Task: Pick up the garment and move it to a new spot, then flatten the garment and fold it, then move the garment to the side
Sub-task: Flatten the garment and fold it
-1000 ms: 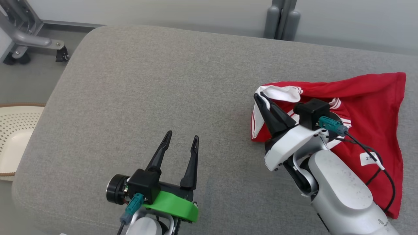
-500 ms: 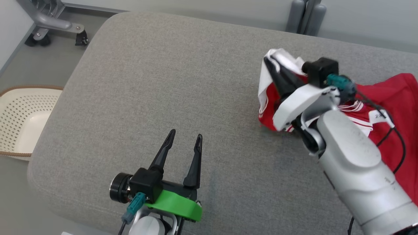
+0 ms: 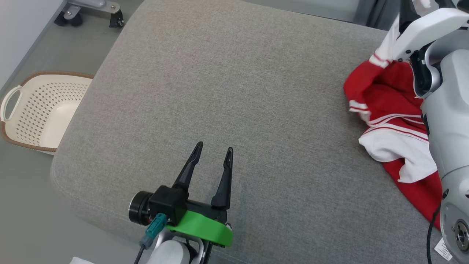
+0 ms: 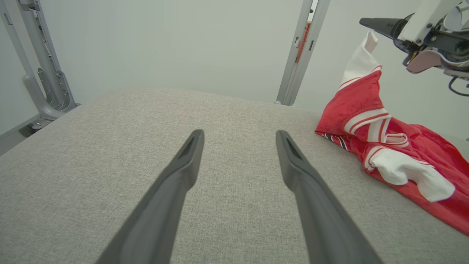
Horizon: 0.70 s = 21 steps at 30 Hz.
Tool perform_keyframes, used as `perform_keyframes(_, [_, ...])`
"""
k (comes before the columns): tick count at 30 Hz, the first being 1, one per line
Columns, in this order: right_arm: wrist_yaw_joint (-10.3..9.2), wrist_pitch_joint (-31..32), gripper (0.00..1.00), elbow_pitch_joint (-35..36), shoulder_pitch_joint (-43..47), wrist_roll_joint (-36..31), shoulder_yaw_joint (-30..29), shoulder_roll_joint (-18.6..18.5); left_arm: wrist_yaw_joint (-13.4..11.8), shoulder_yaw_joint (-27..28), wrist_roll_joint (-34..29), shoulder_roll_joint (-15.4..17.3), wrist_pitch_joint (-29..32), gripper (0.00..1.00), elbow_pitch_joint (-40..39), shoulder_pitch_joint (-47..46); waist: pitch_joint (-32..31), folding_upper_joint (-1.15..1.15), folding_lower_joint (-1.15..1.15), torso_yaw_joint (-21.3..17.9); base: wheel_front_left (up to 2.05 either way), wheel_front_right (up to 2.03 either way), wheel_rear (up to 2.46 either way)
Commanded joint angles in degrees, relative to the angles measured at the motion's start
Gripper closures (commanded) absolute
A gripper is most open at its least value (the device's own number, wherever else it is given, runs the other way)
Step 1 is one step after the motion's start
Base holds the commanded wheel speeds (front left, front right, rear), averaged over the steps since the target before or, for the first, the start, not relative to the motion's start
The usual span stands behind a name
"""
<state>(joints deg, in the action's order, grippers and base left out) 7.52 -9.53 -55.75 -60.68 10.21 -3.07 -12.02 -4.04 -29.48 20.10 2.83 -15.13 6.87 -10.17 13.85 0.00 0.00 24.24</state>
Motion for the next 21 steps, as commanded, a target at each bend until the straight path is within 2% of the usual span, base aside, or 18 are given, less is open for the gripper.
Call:
perform_keyframes(1, [-0.07,-0.73,0.00,-1.34,-1.35,-1.61,-1.03,0.34,-0.31,-0.02,0.18,0.15,0.01,0.00,-0.13,-1.00,0.14,0.00,0.00,0.19,0.00,0.00,0.00])
perform_keyframes(6, [-0.07,-1.83,0.00,-4.46,-1.77,-4.66,-2.07,1.78,-0.43,0.37,0.02,0.16,0.01,0.00,0.17,-1.14,-0.77,0.00,0.00,-1.18,0.00,0.00,0.00])
perform_keyframes(11, [-0.07,-3.88,0.00,-4.15,1.56,-3.86,1.27,3.97,-0.13,1.98,-1.05,0.16,0.00,0.00,0.32,-0.82,-3.32,0.00,0.00,-4.20,0.00,0.00,0.00])
perform_keyframes(17, [-0.07,-5.19,0.00,2.20,9.04,0.90,8.84,4.90,0.31,4.76,-1.81,0.16,0.00,0.00,-0.46,0.01,-6.21,0.00,0.00,-9.20,0.00,0.00,0.00])
perform_keyframes(21, [-0.09,-5.42,0.00,9.92,16.60,5.85,13.89,2.99,0.64,6.35,-2.30,0.16,0.00,0.00,-0.98,0.47,-7.74,0.00,0.00,-12.50,0.00,0.00,0.00])
